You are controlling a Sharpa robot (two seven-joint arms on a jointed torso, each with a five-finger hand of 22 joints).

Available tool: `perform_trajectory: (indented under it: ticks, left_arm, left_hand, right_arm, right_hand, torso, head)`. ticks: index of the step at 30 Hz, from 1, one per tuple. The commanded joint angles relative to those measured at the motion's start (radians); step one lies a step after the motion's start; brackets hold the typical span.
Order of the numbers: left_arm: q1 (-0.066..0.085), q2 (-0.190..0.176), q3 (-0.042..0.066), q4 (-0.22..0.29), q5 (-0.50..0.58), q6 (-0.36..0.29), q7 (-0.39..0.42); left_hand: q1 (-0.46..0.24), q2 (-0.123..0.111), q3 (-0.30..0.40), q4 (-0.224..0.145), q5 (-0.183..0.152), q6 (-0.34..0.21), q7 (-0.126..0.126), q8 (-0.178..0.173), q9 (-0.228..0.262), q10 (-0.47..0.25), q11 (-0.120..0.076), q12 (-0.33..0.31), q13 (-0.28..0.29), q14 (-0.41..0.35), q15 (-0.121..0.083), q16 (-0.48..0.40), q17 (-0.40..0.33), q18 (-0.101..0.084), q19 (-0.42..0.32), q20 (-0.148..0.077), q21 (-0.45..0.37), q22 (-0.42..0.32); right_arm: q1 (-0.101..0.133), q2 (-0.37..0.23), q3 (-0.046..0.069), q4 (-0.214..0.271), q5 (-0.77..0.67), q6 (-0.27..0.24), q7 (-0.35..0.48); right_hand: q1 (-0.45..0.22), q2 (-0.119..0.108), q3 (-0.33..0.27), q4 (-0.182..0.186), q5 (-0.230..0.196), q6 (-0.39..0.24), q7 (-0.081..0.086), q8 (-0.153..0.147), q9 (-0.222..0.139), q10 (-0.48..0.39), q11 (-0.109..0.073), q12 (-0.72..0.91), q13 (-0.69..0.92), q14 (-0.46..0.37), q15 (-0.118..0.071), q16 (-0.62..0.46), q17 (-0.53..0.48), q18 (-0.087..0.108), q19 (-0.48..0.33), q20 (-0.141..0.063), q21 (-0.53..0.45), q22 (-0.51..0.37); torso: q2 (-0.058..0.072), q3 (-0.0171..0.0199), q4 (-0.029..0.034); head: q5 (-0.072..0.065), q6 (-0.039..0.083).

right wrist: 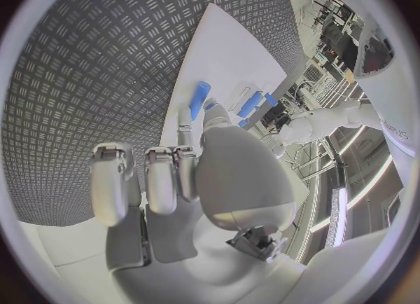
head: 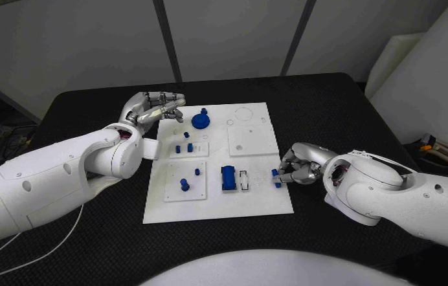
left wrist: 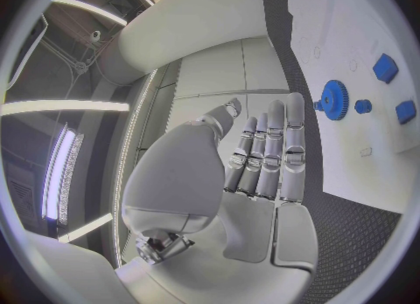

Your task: Assemble the parts on the task board

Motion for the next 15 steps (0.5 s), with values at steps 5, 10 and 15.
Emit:
perform_trajectory:
  ticks: [5, 10, 15]
  left_arm:
    - [0.001, -0.002, 0.001, 0.003, 0.0, 0.006, 0.006]
    - [0.001, -0.002, 0.001, 0.003, 0.0, 0.006, 0.007]
    - [0.001, -0.003, 0.001, 0.003, 0.0, 0.007, 0.007]
  left_hand:
    - [0.001, 0.011, -0.002, -0.006, 0.0, -0.008, -0.003, 0.004, -0.001, -0.009, -0.001, 0.006, -0.002, -0.005, 0.002, 0.003, -0.001, -0.012, 0.006, 0.002, -0.006, -0.002]
    - [-0.001, 0.011, -0.003, -0.004, 0.0, -0.009, -0.002, 0.005, -0.001, -0.01, -0.001, 0.007, -0.002, -0.005, 0.002, 0.004, -0.002, -0.012, 0.006, 0.003, -0.007, -0.002]
    - [-0.001, 0.011, -0.003, -0.004, 0.0, -0.009, -0.002, 0.005, -0.001, -0.01, -0.001, 0.007, -0.002, -0.005, 0.002, 0.004, -0.002, -0.012, 0.006, 0.003, -0.007, -0.002]
  right_arm:
    - [-0.003, 0.018, -0.001, 0.0, -0.147, 0.107, -0.061]
    - [-0.005, 0.038, -0.002, -0.006, -0.224, 0.134, -0.091]
    - [-0.008, 0.054, -0.002, -0.013, -0.273, 0.157, -0.104]
  right_hand:
    - [0.003, -0.02, -0.019, -0.001, -0.029, 0.011, -0.001, 0.001, 0.005, 0.092, 0.001, -0.003, 0.244, 0.099, 0.001, 0.003, 0.243, -0.005, 0.084, 0.002, 0.0, 0.228]
    - [0.014, -0.023, -0.021, -0.006, -0.031, 0.013, -0.002, 0.002, 0.008, 0.091, 0.0, -0.004, 0.244, 0.1, 0.001, 0.003, 0.243, -0.005, 0.084, 0.002, 0.0, 0.228]
    - [0.024, -0.023, -0.019, -0.01, -0.031, 0.014, -0.002, 0.003, 0.01, 0.091, -0.001, -0.004, 0.244, 0.099, 0.0, 0.002, 0.242, -0.005, 0.084, 0.001, 0.0, 0.228]
  torso:
    - [-0.001, 0.0002, -0.0007]
    - [0.0, 0.0, 0.0011]
    - [0.0, -0.0005, 0.0]
  head:
    - [0.0, -0.001]
    - [0.001, -0.002]
    - [0.002, -0.005]
